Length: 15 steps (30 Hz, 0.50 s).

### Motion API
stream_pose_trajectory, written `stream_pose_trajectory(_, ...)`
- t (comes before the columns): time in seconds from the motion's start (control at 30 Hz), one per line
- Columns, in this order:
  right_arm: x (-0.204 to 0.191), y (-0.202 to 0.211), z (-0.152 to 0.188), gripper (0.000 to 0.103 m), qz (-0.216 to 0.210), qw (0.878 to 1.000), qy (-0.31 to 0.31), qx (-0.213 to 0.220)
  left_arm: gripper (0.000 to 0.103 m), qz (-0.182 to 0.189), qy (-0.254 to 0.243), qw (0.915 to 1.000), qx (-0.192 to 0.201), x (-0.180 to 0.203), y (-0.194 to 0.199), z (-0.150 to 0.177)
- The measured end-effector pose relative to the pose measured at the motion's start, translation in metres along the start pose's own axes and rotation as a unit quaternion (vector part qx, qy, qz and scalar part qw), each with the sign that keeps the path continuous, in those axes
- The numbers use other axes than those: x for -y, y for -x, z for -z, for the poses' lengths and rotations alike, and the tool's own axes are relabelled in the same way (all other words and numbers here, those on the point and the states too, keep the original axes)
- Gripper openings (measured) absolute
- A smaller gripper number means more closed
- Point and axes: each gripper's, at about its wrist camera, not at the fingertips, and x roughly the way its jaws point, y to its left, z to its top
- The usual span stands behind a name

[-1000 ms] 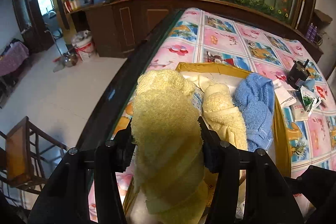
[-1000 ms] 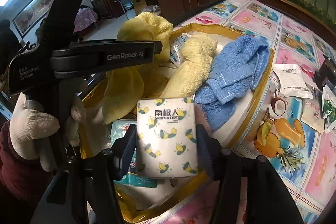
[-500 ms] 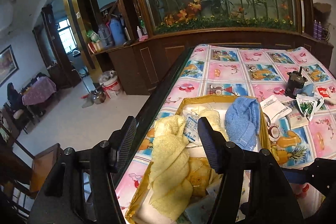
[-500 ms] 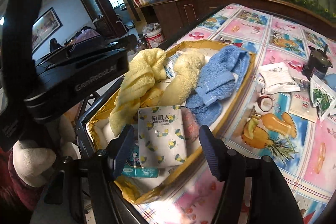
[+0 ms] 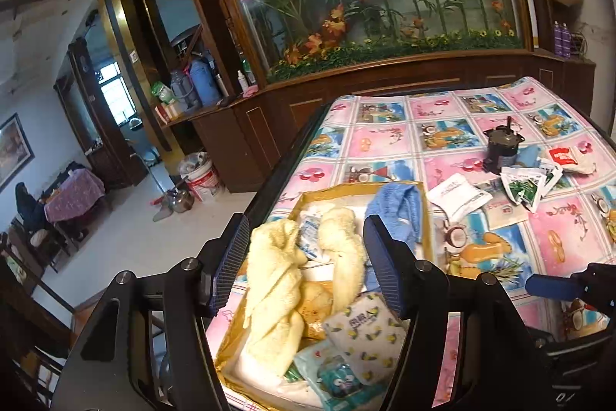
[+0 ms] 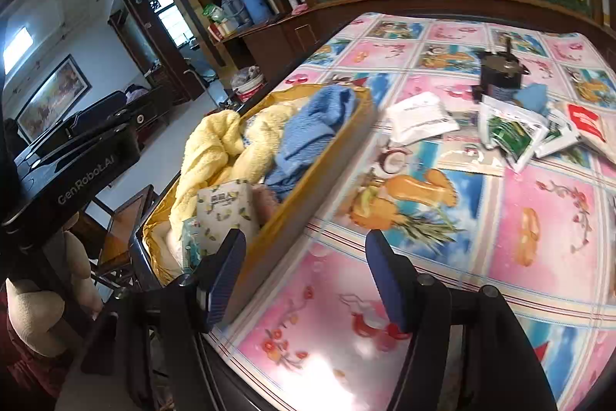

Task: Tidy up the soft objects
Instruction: 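Carry the yellow towel and white pack into the tray and release, then move both grippers back toward the remaining sachets and blue cloth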

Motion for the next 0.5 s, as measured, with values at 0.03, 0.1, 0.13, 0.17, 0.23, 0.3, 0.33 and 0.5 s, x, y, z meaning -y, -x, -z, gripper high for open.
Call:
stream_pose_trajectory(0.03, 0.004, 0.003, 0.001, 0.065, 0.003, 1.000, -0.004, 0.002, 0.063, 0.002, -0.003, 1.0000, 0.001, 0.004, 0.002, -0.001)
stream_pose_trajectory(0.1, 0.015, 0.010, 0.003, 0.065, 0.009, 1.000, -0.012, 0.007, 0.063, 0.005, -0.010, 0.9999, 0.001, 0.013, 0.005, -0.001)
stream_pose_trajectory(0.13, 0.020, 0.013, 0.004, 0.065, 0.011, 1.000, -0.017, 0.009, 0.063, 0.009, -0.013, 0.9999, 0.000, 0.018, 0.005, -0.002)
stream_pose_trajectory(0.17, 0.027, 0.017, 0.006, 0.065, 0.015, 1.000, -0.022, 0.012, 0.063, 0.014, -0.016, 0.9998, -0.002, 0.024, 0.006, -0.003)
stream_pose_trajectory(0.23, 0.039, 0.023, 0.008, 0.065, 0.023, 0.999, -0.033, 0.016, 0.063, 0.026, -0.021, 0.9994, -0.005, 0.035, 0.006, -0.004)
stream_pose_trajectory(0.3, 0.054, 0.029, 0.010, 0.065, 0.030, 0.998, -0.048, 0.020, 0.063, 0.039, -0.026, 0.9989, -0.010, 0.047, 0.005, -0.005)
stream_pose_trajectory(0.33, 0.063, 0.032, 0.010, 0.065, 0.034, 0.998, -0.055, 0.022, 0.063, 0.045, -0.029, 0.9985, -0.013, 0.053, 0.004, -0.006)
stream_pose_trajectory(0.5, 0.109, 0.053, 0.010, 0.065, 0.061, 0.992, -0.103, 0.041, 0.063, 0.085, -0.028, 0.9951, -0.042, 0.074, -0.011, -0.010)
